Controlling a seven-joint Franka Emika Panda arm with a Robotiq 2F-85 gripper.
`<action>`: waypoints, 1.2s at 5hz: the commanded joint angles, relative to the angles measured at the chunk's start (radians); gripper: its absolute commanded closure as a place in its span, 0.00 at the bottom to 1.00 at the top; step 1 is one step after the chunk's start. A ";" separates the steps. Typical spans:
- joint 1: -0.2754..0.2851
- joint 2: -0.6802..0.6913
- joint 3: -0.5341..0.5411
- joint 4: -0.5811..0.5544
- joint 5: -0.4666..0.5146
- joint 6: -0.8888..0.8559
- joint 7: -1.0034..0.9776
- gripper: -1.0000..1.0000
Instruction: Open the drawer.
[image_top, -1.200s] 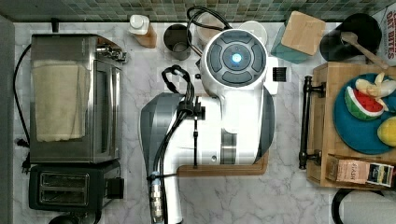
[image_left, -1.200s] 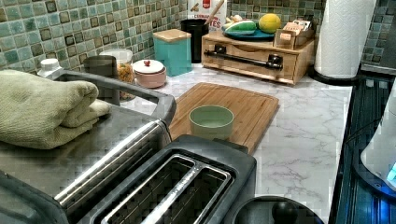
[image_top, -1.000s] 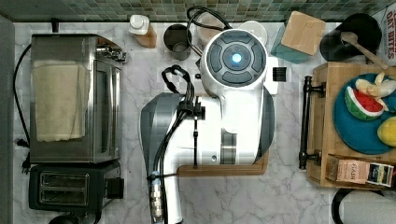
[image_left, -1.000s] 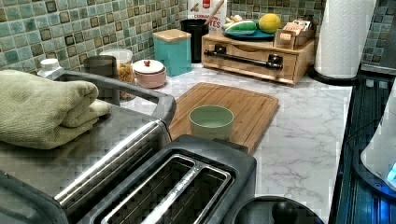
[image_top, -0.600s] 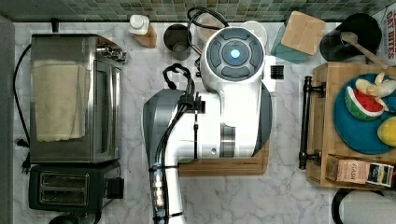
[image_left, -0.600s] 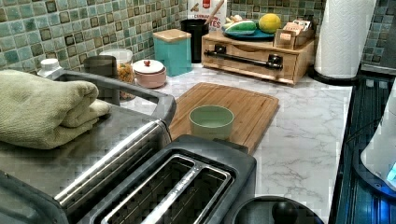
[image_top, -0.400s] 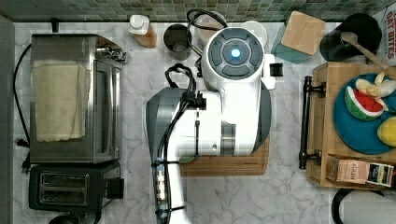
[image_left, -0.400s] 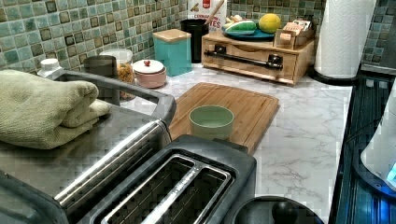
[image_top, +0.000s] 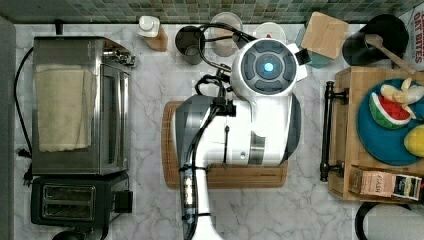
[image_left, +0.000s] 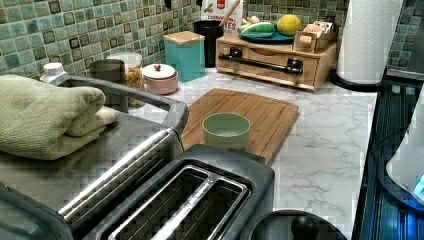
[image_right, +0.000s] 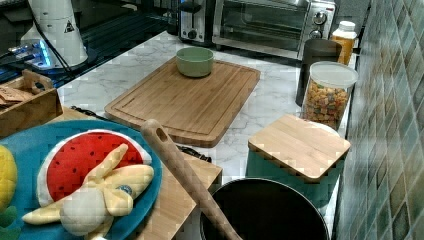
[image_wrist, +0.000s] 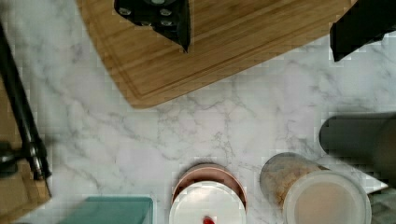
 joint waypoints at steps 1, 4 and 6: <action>-0.143 0.048 -0.152 -0.004 0.042 0.042 -0.237 0.00; -0.163 0.097 -0.176 -0.046 -0.067 0.157 -0.345 0.00; -0.151 0.114 -0.181 -0.074 -0.148 0.156 -0.315 0.00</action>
